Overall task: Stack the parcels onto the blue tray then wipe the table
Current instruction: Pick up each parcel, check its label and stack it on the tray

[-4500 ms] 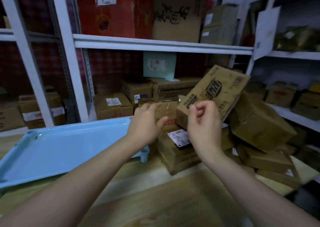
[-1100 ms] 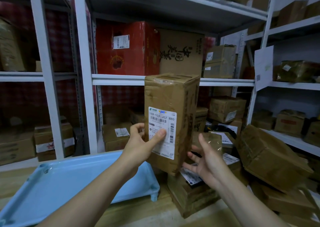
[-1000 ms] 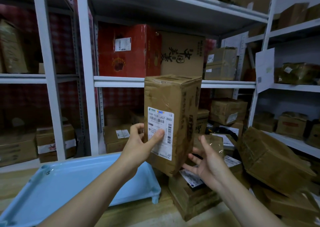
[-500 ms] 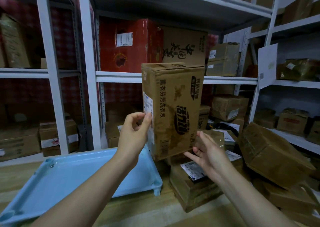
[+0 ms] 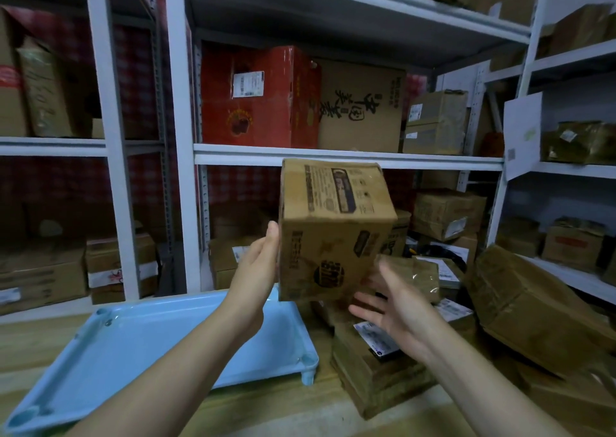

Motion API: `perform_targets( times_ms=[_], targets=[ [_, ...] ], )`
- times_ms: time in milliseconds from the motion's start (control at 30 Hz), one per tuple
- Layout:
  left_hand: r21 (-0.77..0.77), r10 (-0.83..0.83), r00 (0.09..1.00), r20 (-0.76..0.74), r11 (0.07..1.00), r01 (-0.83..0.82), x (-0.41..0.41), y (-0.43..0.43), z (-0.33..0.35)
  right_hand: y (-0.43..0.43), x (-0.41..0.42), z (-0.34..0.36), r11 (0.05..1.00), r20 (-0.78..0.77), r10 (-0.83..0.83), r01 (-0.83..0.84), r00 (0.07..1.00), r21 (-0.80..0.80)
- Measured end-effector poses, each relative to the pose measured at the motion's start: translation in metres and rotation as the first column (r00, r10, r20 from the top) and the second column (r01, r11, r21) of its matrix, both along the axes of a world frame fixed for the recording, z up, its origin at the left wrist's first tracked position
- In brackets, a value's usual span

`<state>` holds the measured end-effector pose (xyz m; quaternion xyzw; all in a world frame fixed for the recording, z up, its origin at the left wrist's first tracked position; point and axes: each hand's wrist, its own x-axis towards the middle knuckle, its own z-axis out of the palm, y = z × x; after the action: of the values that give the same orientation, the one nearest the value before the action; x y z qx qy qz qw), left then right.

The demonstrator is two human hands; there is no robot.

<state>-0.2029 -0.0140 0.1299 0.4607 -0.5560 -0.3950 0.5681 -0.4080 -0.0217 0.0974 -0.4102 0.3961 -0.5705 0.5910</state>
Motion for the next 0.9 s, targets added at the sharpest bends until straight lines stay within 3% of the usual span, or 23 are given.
perform_targets(
  times_ms=[367, 500, 667, 900],
  targets=[
    [0.04, 0.071, 0.994, -0.079, 0.997, -0.068, 0.02, 0.001, -0.01, 0.006, 0.021, 0.003, 0.999, -0.017, 0.025, -0.026, 1.0, -0.037],
    [0.021, 0.078, 0.995, -0.066, 0.997, -0.077, 0.027, -0.006, -0.011, 0.007, 0.022, 0.003, 0.997, -0.132, -0.05, 0.041, 0.99, -0.068],
    [0.09, 0.092, 0.983, -0.161, 0.993, -0.078, 0.029, 0.001, -0.006, 0.009, 0.02, 0.002, 0.981, -0.337, -0.118, 0.057, 0.934, -0.184],
    [0.181, 0.042, 0.967, -0.251, 0.983, 0.004, 0.025, 0.007, -0.011, 0.012, 0.023, 0.008, 0.996, -0.443, -0.074, 0.043, 0.893, -0.079]
  ],
)
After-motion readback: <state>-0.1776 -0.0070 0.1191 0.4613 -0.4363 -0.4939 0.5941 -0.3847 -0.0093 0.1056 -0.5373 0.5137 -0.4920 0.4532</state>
